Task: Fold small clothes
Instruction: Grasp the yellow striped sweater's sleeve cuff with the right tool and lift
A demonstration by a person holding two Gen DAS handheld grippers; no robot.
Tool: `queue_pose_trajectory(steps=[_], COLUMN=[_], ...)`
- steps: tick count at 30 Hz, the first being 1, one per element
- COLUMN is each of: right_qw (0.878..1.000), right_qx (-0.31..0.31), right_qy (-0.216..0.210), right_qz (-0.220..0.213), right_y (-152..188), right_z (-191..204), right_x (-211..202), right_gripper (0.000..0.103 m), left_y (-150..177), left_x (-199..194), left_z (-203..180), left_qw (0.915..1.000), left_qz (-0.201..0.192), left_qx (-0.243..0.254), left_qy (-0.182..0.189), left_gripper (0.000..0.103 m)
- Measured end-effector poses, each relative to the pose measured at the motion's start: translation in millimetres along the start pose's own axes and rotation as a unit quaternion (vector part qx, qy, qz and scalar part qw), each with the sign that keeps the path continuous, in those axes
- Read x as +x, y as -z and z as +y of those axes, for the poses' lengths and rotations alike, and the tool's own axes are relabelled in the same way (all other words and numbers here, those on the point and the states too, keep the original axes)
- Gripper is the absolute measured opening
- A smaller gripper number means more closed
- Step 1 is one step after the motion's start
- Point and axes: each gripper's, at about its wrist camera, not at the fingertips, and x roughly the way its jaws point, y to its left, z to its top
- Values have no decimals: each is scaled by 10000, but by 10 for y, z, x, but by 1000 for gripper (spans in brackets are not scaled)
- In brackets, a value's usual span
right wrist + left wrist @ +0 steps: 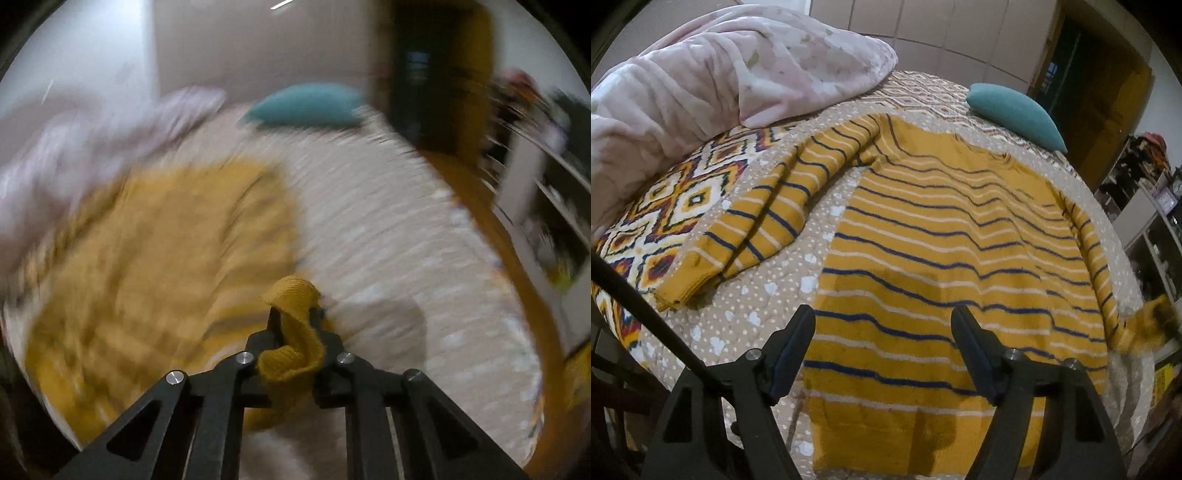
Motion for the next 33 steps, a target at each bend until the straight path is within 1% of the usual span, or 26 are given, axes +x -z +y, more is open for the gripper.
queue_pose_trajectory(steps=[1, 2, 3, 4, 5, 7, 9, 11, 13, 16, 18, 22, 24, 25, 26, 27, 28, 30, 31, 33], right_qw=[9981, 9950, 9901, 9865, 9802, 9690, 9617, 9583, 9563, 9573, 9611, 9767, 9852, 9892, 9909, 9925, 9927, 9915, 9909, 9902], right_qx=[555, 873, 1197, 1332, 1508, 1815, 2010, 2237, 2391, 2497, 2473, 2046, 1682, 1460, 1335, 1168, 1040, 838, 663, 353], right_qy=[45, 148, 353, 553, 896, 1332, 1578, 1547, 1486, 1316, 1093, 559, 251, 37, -128, -365, -614, -972, -1130, -1270], right_qz=[-266, -454, -648, -777, -917, -1014, -987, -875, -784, -620, -554, -327, -218, -162, -122, -49, 44, 212, 324, 461], right_y=[-155, -240, -317, -360, -429, -480, -495, -495, -469, -539, -587, -947, -1135, -1238, -1319, -1402, -1465, -1547, -1588, -1608], right_z=[-389, -648, -950, -1116, -1373, -1796, -2094, -2291, -2397, -2297, -2116, -1393, -851, -521, -322, -1, 312, 810, 1172, 1670], right_x=[-149, -253, -358, -427, -505, -572, -560, -487, -417, -241, -182, 90, 254, 350, 427, 531, 639, 822, 962, 1177], right_gripper=[12, 12, 12, 12, 12, 12, 12, 12, 12, 12, 12, 12, 12, 12, 12, 12, 12, 12, 12, 12], left_y=[-5, -20, -29, -33, -33, -32, -21, -9, 11, 30, 39, 47, 60, 70, 79, 85, 95, 125, 135, 153], left_x=[-23, -41, -57, -75, -80, -70, -58, -54, -70, -106, -146, -240, -309, -354, -383, -408, -432, -468, -477, -477], left_z=[-5, -1, 1, 13, 18, 11, 5, 2, 12, 40, 96, 227, 300, 347, 384, 422, 475, 612, 685, 847], left_qw=[10000, 9999, 9998, 9997, 9996, 9997, 9997, 9997, 9996, 9994, 9991, 9980, 9972, 9969, 9967, 9965, 9962, 9953, 9949, 9942], left_qz=[-69, -104, -141, -187, -195, -146, -103, -96, -153, -215, -279, -434, -547, -619, -672, -722, -776, -880, -909, -924], left_qx=[-51, -91, -129, -169, -189, -201, -214, -225, -230, -243, -281, -406, -411, -386, -365, -352, -345, -389, -440, -549], left_qy=[19, 26, 31, 37, 34, 6, 15, 33, 81, 134, 166, 235, 291, 283, 262, 234, 185, 98, 68, 22], left_gripper=[75, 75, 75, 75, 75, 75, 75, 75, 75, 75, 75, 75, 75, 75, 76, 76, 77, 79, 79, 80])
